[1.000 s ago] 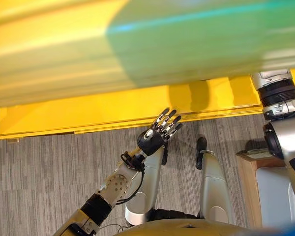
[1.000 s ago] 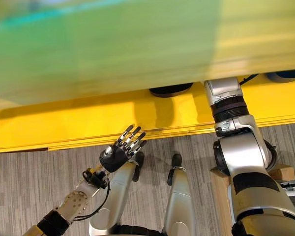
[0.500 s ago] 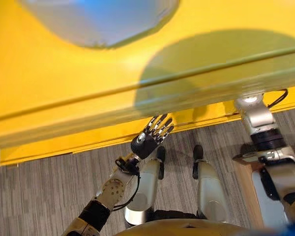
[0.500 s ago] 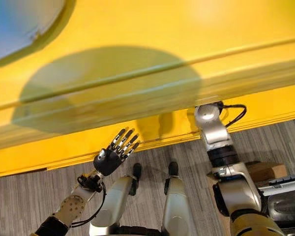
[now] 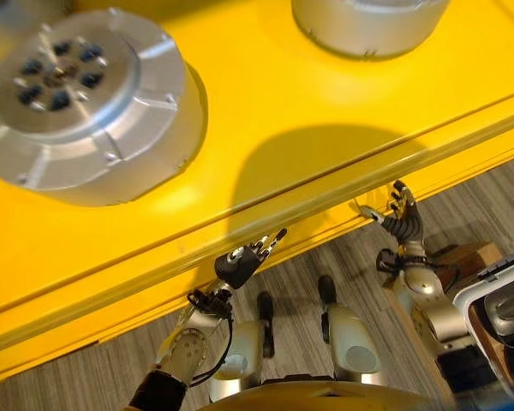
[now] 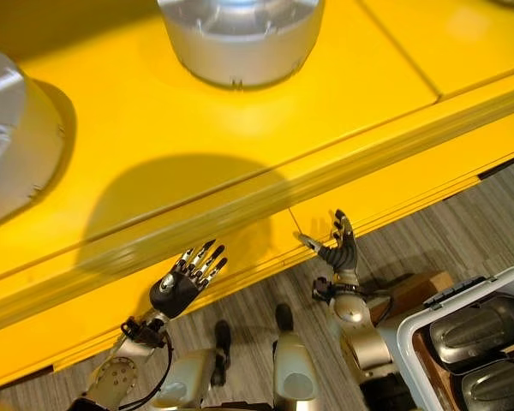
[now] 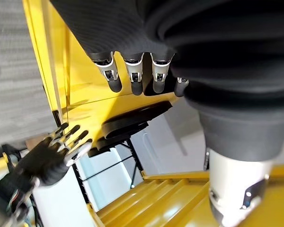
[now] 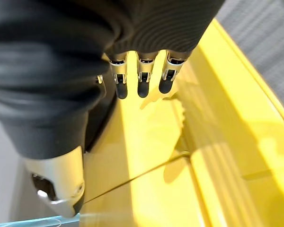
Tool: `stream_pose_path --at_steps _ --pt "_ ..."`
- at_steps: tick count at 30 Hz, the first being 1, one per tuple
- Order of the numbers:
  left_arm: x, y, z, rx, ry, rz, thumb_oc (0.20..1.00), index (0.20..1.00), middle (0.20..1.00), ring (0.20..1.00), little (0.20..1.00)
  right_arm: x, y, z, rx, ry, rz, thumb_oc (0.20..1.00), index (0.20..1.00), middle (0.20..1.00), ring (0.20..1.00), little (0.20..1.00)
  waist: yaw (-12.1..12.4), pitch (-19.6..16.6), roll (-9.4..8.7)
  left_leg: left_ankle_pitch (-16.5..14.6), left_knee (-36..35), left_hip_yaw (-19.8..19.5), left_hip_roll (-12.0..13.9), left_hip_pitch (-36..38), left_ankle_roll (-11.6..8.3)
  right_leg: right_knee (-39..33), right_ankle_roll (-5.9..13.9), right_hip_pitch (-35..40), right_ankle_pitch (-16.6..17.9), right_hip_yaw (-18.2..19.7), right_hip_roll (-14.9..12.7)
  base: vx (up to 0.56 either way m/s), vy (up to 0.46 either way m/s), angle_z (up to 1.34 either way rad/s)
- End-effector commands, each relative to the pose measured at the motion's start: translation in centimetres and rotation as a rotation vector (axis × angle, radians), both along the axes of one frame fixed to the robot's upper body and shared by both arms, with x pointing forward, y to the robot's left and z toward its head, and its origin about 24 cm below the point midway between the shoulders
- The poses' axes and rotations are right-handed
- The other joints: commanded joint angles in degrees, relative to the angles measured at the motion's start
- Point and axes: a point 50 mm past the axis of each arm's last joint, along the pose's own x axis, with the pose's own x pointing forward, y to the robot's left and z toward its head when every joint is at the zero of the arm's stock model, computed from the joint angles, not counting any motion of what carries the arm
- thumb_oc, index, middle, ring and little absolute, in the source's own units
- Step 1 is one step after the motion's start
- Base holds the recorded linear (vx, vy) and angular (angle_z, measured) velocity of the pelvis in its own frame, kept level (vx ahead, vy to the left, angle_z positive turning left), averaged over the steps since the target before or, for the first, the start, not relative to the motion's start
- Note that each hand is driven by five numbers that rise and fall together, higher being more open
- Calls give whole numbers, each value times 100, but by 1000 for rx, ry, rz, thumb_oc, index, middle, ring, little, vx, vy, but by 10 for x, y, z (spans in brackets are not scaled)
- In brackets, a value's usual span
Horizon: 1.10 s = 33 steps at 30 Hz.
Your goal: Move parts from the plastic box to the shelf.
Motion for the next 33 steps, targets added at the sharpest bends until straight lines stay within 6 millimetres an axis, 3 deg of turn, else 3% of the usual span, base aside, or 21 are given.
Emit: stream_pose_path --at_steps 1,7,14,19,22,26,28,29,31,32,33 --pt "-14 5 3 145 -5 -11 1000 1000 1000 1000 1000 3 3 16 61 -51 66 1000 1000 1000 1000 1000 34 -205 -50 -101 94 100 328 -72 -76 139 520 291 -130 -69 -396 17 79 -12" --pt "-35 14 -18 289 133 -97 1000 1000 1000 1000 1000 -14 -10 -8 36 96 33 1000 1000 1000 1000 1000 25 -451 -69 -91 -197 160 301 297 -49 -203 690 593 38 -107 -519 18 74 -7" --pt "-48 18 -37 331 321 -156 1000 1000 1000 1000 1000 -8 -21 -20 21 182 -30 1000 1000 1000 1000 1000 166 -517 -86 -130 -316 118 250 471 -9 -440 782 833 124 -285 -647 -37 62 4" --pt "-66 30 -61 490 425 -276 1000 1000 1000 1000 1000 0 -24 -37 69 276 -95 1000 1000 1000 1000 1000 297 -519 -86 -87 -408 132 275 545 6 -643 959 913 367 -448 -860 -101 101 7" --pt "-68 37 -66 582 421 -363 1000 1000 1000 1000 1000 4 -25 -42 82 311 -118 1000 1000 1000 1000 1000 313 -506 -75 -86 -419 144 257 567 17 -776 1062 930 617 -479 -1024 -77 118 13" --pt "-62 39 -61 635 378 -445 1000 1000 1000 1000 1000 3 -22 -56 150 405 -140 1000 1000 1000 1000 1000 372 -561 -67 -67 -637 168 244 689 16 -1143 1172 869 1200 -608 -1265 -50 103 13" --pt "-62 39 -60 639 380 -460 1000 1000 1000 1000 1000 3 -18 -61 173 435 -131 1000 1000 1000 1000 1000 440 -565 -66 -32 -766 185 297 764 -2 -994 1178 715 1346 -775 -1292 -42 16 -9" --pt "-64 40 -61 656 382 -475 1000 1000 1000 1000 1000 4 -13 -66 185 457 -113 1000 1000 1000 1000 1000 500 -581 -65 55 -912 199 372 823 11 -570 1178 554 1343 -870 -1196 -80 -29 -17" --pt "-65 41 -59 679 377 -473 1000 1000 1000 1000 1000 4 -7 -69 207 473 -92 1000 1000 1000 1000 1000 563 -634 -40 230 -1035 188 462 778 69 315 1072 531 894 -966 -865 -98 -18 -41" --pt "-65 41 -59 681 374 -471 1000 1000 1000 1000 1000 4 -7 -69 212 475 -91 1000 1000 1000 1000 1000 567 -640 -41 240 -1042 187 467 773 75 403 1056 516 828 -971 -836 -90 -50 -52" --pt "-63 39 -55 674 363 -446 1000 1000 1000 1000 1000 4 -4 -70 213 480 -80 1000 1000 1000 1000 1000 638 -678 -7 308 -1053 126 511 706 139 1304 927 542 395 -1009 -574 -73 -82 -39"
